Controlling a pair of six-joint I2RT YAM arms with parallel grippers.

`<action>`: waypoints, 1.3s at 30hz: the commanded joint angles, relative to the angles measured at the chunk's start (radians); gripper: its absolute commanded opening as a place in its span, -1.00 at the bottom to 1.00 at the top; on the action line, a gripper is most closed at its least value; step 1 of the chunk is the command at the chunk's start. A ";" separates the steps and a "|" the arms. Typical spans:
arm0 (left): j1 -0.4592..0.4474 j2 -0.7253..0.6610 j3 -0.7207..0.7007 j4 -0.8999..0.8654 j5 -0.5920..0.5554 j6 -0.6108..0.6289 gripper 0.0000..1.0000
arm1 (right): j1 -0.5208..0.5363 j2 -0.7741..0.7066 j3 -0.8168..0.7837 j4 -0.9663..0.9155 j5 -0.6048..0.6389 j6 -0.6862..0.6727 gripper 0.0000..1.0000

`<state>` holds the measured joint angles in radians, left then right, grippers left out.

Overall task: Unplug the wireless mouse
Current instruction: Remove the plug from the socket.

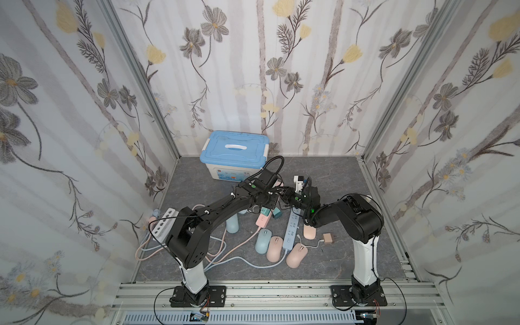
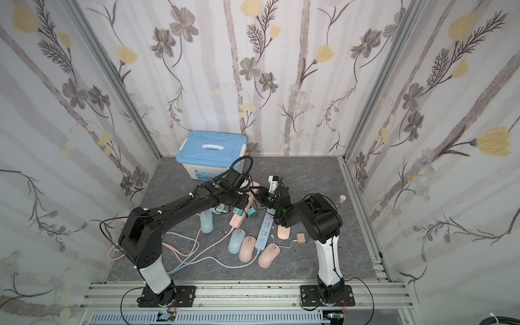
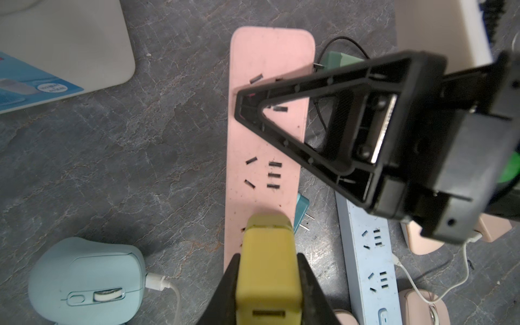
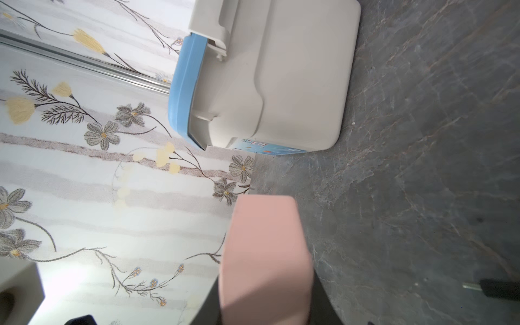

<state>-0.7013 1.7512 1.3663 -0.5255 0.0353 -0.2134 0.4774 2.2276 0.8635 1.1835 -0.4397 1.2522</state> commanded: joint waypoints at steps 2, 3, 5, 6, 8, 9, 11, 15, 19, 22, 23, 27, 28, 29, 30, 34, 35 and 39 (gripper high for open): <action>-0.008 -0.056 -0.069 0.135 -0.014 -0.104 -1.00 | 0.004 0.000 -0.008 0.061 0.084 0.055 -1.00; -0.009 -0.058 -0.065 0.131 -0.009 -0.106 -1.00 | 0.003 0.003 -0.005 0.054 0.081 0.052 -1.00; -0.009 -0.030 0.003 0.051 0.005 -0.065 -1.00 | 0.001 0.006 0.007 0.038 0.063 0.032 -1.00; -0.004 0.004 0.073 -0.042 0.019 -0.034 -1.00 | 0.000 0.006 0.014 0.023 0.052 0.019 -1.00; -0.003 0.069 0.212 -0.188 0.031 0.015 -1.00 | 0.003 0.004 0.024 -0.006 0.040 -0.008 -1.00; -0.001 0.096 0.263 -0.242 0.042 0.033 -1.00 | 0.004 0.002 0.025 -0.010 0.041 -0.012 -1.00; -0.001 0.146 0.331 -0.311 0.031 0.055 -1.00 | 0.007 0.010 0.028 -0.009 0.033 -0.012 -1.00; -0.018 0.108 0.258 -0.179 -0.020 0.043 -1.00 | 0.012 0.019 0.031 -0.001 0.037 0.001 -1.00; -0.038 -0.083 -0.014 0.180 -0.019 -0.043 -1.00 | 0.014 0.023 0.025 0.002 0.063 0.025 -1.00; -0.040 -0.110 -0.037 0.200 -0.032 -0.096 -1.00 | 0.015 0.033 0.028 -0.004 0.071 0.042 -1.00; -0.039 -0.116 -0.043 0.199 -0.025 -0.103 -1.00 | 0.018 0.034 0.029 -0.006 0.071 0.044 -1.00; -0.040 -0.027 0.129 -0.069 -0.043 -0.108 -1.00 | 0.017 0.041 0.047 -0.029 0.050 0.022 -1.00; -0.040 -0.008 0.173 -0.143 -0.064 -0.112 -1.00 | 0.017 0.040 0.052 -0.044 0.044 0.010 -1.00; -0.038 -0.008 0.195 -0.191 -0.079 -0.114 -1.00 | 0.017 0.035 0.055 -0.054 0.043 0.001 -1.00; -0.037 -0.014 0.208 -0.225 -0.117 -0.125 -1.00 | 0.017 0.035 0.057 -0.062 0.042 -0.006 -1.00; 0.029 -0.099 0.155 -0.266 -0.253 -0.218 -1.00 | 0.017 0.035 0.061 -0.086 0.041 -0.013 -1.00; 0.059 -0.120 0.122 -0.254 -0.258 -0.241 -1.00 | 0.018 0.036 0.063 -0.094 0.041 -0.014 -1.00; 0.134 -0.134 0.029 -0.253 -0.351 -0.309 -1.00 | 0.019 0.037 0.060 -0.097 0.039 -0.016 -1.00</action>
<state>-0.5869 1.6192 1.4288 -0.7353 -0.2150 -0.4438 0.4953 2.2688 0.9165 1.0649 -0.3901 1.2491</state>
